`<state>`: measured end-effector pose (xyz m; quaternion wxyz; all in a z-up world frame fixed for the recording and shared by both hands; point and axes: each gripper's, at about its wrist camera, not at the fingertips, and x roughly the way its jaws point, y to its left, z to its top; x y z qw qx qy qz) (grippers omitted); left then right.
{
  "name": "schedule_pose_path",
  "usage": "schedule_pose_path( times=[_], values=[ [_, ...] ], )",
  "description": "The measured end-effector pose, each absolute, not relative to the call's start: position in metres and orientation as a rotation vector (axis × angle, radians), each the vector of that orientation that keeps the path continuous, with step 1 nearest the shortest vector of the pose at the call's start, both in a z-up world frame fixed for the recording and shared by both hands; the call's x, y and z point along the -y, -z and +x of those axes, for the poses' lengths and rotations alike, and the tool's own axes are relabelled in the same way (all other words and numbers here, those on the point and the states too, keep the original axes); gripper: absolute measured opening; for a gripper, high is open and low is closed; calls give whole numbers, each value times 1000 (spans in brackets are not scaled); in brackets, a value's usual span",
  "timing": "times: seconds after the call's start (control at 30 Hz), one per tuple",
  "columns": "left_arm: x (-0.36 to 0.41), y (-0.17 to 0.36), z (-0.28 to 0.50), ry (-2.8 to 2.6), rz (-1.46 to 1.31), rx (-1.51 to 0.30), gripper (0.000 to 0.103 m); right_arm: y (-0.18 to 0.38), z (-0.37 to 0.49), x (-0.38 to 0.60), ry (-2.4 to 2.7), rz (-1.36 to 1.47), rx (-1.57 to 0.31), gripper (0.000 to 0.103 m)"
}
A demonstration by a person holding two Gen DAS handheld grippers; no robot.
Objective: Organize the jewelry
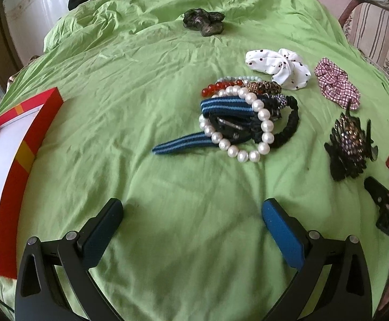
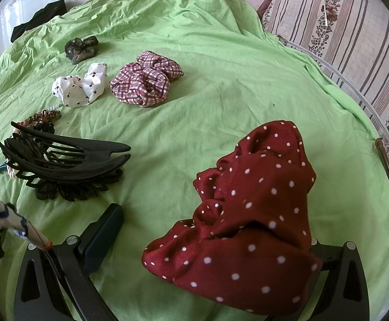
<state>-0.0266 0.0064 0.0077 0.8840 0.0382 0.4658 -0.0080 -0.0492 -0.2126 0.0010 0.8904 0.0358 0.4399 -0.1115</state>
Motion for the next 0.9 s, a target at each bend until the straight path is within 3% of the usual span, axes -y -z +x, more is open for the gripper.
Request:
schedule_pose_path(
  times=[0.33,0.63,0.9],
  values=[
    [-32,-33,-81,-29,29,-955,103,-2,-61,215,197,113,-872,103],
    [-69,-68,-126,-122,-11,-838,103,-20,-103,229,264,210,-728,93],
    [-82,-100,-158,-137,-11,-696,103,-44,-142,203,263,52,-610,93]
  ],
)
